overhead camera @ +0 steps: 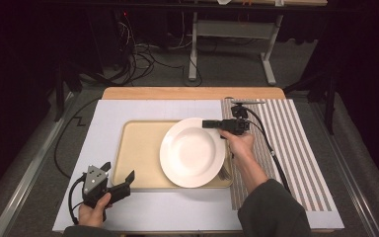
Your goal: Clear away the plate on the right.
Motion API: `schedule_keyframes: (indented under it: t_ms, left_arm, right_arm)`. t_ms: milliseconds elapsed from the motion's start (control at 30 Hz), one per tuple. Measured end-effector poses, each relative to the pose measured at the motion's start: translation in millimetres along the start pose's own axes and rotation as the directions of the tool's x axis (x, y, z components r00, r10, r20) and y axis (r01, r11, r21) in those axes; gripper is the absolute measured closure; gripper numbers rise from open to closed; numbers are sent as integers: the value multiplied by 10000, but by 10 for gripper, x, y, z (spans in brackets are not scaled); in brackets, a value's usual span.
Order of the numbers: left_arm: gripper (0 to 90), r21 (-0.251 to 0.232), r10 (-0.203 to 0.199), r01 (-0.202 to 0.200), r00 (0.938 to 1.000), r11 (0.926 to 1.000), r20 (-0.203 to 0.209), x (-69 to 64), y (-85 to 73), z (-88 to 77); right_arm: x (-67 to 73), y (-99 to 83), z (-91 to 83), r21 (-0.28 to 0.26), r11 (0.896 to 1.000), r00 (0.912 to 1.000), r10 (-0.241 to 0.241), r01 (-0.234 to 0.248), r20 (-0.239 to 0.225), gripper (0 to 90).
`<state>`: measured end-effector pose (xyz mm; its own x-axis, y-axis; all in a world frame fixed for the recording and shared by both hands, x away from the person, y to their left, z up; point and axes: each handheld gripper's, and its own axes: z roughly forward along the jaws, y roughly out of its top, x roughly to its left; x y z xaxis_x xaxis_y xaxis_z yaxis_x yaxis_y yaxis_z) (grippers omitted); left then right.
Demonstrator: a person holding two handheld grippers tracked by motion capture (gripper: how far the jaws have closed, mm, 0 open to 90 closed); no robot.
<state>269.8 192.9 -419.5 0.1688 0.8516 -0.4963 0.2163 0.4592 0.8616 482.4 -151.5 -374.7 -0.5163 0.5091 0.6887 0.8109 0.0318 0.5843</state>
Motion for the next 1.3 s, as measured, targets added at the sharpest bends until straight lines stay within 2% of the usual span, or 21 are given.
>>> schedule_keyframes:
  t_ms: [200,333,467,867,1033,1300]
  left_arm:
    - [159,-29,-98,98,9999,9999,-19,5,4,-5]
    - [159,-9,-126,126,9999,9999,4,4,2,-4]
    - [159,-7,-126,126,9999,9999,8,5,3,-7]
    - [159,1,-144,144,9999,9999,35,3,2,-7]
    - [159,12,-125,125,9999,9999,42,3,0,-5]
    - [159,16,-63,63,10000,10000,27,-2,-4,-1]
  right_arm:
    - [29,66,183,-62,10000,9995,-52,54,314,872]
    - [41,90,280,-126,9999,9997,70,-67,239,872]
    - [71,112,380,-156,9999,9994,-10,16,351,871]
    - [72,94,563,-273,9995,9995,143,-135,267,868]
    - [49,88,556,-172,9997,9995,176,-172,267,866]
    - [-30,43,423,528,9985,9975,-160,124,684,845]
